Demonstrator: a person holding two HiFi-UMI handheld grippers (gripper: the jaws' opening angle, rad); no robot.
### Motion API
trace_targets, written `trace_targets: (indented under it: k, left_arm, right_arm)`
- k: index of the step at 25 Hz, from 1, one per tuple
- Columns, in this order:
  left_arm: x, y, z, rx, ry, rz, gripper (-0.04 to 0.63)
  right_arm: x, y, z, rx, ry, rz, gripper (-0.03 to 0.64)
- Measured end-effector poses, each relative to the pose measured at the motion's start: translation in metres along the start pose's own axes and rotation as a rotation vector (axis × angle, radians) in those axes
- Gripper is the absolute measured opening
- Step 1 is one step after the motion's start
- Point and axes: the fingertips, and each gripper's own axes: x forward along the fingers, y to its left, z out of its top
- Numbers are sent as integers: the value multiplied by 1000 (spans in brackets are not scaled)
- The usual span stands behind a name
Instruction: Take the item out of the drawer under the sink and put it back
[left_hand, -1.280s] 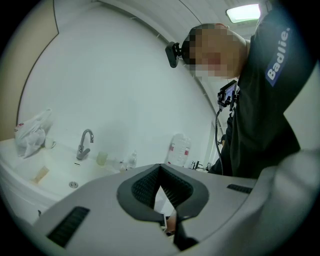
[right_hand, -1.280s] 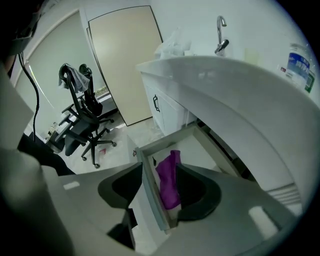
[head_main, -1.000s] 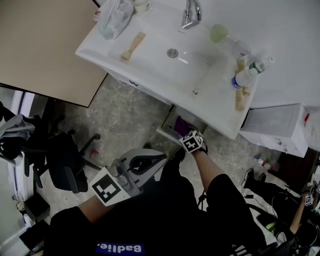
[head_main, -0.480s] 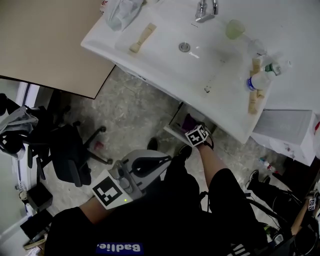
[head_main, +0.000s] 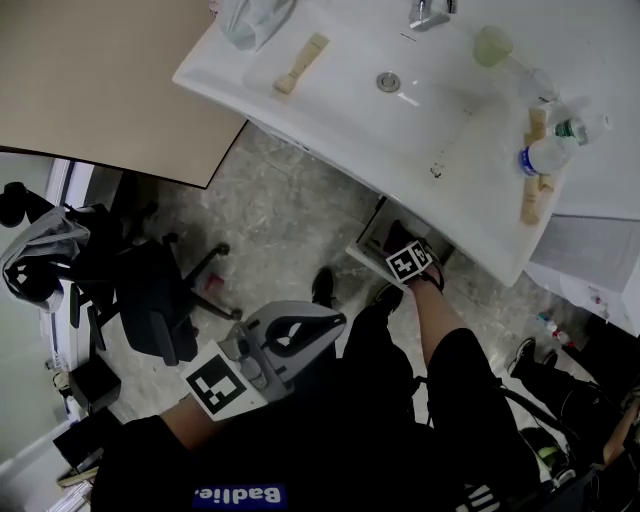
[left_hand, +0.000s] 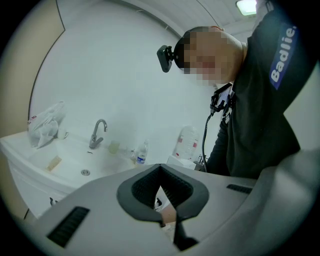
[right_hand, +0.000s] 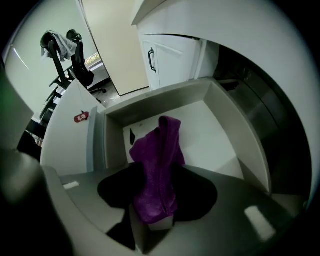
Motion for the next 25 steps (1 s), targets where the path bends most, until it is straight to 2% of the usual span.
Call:
trace_targets:
  k: [8,11,15,25]
  left_arm:
    - [-1,2,-11,-5,27,8,-11]
    - [-1,2,-13,-1,31,9,-11]
    - [-4,1,-14,-1,28,9,-11]
    - [-12,-13,1,-2,-29,-8,-11]
  right_arm:
    - [12,-11,-3,1,10,-17,147]
    - [12,-16,-2,19,-6,-26,109]
    - [3,-17,0,49,-55,-36,86]
    - [-56,-9,9,82,-226,-66,83]
